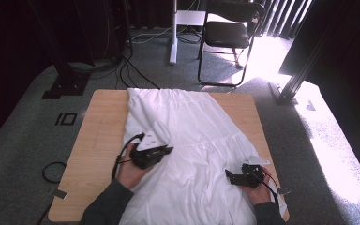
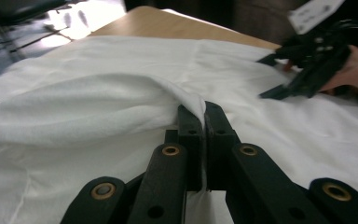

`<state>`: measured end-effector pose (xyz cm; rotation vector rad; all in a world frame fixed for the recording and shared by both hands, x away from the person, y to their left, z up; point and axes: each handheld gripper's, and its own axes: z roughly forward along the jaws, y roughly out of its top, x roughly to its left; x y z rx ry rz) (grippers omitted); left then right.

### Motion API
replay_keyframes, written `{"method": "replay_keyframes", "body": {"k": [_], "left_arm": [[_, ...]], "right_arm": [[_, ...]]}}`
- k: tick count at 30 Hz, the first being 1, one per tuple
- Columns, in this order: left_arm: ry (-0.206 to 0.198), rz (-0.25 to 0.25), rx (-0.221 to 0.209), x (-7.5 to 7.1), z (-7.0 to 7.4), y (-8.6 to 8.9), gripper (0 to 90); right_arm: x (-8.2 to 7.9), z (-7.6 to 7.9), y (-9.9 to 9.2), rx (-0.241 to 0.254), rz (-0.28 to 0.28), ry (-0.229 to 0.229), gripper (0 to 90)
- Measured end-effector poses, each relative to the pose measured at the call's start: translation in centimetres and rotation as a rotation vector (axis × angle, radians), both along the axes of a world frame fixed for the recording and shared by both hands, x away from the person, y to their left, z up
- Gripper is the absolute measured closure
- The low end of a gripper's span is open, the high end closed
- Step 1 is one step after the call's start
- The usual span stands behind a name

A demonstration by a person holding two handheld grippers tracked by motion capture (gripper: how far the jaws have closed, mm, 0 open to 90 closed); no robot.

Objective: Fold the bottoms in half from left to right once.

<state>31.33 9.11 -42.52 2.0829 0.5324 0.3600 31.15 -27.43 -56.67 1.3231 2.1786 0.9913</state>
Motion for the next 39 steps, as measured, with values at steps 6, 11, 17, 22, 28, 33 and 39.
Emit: {"method": "replay_keyframes", "body": {"k": [6, 11, 17, 22, 28, 33, 39], "left_arm": [[0.033, -0.136, -0.059, 0.2, 0.0, -5.2, 88.6], [0.029, -0.204, -0.04, -0.2, 0.0, -8.4, 88.5], [0.187, -0.22, -0.019, 2.3, -5.0, -10.6, 86.7], [0.233, -0.149, -0.055, 3.1, -6.1, -9.0, 58.7], [0.163, -0.028, -0.081, 3.1, -4.3, -3.6, 50.7], [0.127, 0.047, -0.058, 2.6, -4.2, -0.7, 49.4], [0.139, 0.25, 0.014, 1.3, -7.4, 6.0, 45.5]], "right_arm": [[0.0, 0.0, 0.0, 0.0, 0.0, 0.0, 13.8], [0.0, 0.0, 0.0, -0.001, -0.001, 0.0, 13.8], [0.0, 0.0, 0.0, -0.002, -0.001, 0.0, 13.9], [-0.2, 0.3, -0.1, -0.004, -0.024, 0.006, 27.7], [-0.9, 2.7, 0.1, 0.035, -0.035, -0.05, 45.1], [-1.2, 4.7, 1.7, 0.076, -0.006, -0.083, 47.4], [0.0, 7.7, 5.8, 0.087, 0.085, -0.106, 46.0]]}}
